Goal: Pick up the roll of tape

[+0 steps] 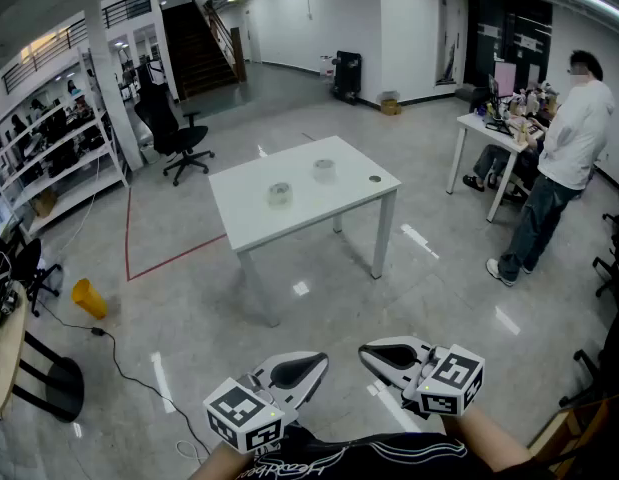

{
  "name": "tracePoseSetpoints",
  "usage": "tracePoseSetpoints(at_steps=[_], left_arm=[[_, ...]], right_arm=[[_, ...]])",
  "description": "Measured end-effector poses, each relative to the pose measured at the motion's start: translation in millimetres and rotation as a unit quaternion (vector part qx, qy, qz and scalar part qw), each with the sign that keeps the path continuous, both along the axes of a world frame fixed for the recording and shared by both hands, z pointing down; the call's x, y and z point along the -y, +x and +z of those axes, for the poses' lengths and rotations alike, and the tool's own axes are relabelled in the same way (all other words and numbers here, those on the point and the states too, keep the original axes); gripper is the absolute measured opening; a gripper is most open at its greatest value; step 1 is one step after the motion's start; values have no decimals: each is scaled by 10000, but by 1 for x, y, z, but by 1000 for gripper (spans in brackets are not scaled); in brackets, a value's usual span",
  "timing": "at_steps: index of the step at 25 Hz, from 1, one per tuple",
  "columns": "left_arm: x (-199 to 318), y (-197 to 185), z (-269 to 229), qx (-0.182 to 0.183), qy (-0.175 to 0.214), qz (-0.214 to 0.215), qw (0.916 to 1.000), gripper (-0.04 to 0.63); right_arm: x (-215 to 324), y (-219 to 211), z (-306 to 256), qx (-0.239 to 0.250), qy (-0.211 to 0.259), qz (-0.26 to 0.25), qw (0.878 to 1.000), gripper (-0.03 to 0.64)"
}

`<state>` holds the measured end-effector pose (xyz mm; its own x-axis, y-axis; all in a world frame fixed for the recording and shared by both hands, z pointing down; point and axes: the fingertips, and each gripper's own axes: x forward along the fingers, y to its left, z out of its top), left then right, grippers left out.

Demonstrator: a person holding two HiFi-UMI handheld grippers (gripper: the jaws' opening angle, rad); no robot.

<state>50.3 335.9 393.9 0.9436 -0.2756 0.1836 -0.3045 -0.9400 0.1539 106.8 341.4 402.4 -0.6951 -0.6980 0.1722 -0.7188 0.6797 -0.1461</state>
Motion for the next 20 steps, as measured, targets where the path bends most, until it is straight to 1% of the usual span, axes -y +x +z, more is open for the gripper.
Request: tracePoseSetpoints(at_steps=[7, 11, 15, 18, 20], left_arm=[[-9, 11, -8, 92, 81, 56, 9999, 3], [-13, 15, -10, 130, 109, 17, 9999, 3], [-12, 0, 4, 254, 68, -126, 9996, 3], [-4, -19, 18, 404, -35, -365, 9985, 3], [7, -30, 25, 428, -129, -541, 9975, 3]], right_arm=[[-9, 11, -8, 16, 88, 7, 10000, 12], [-15, 15, -8, 34, 82, -32, 10000, 12], [-12, 10, 18, -59, -127, -113, 9998, 12], [-5, 3, 37, -50, -348, -223, 9991, 12], [2, -3, 43, -6, -432, -324, 9985, 12]])
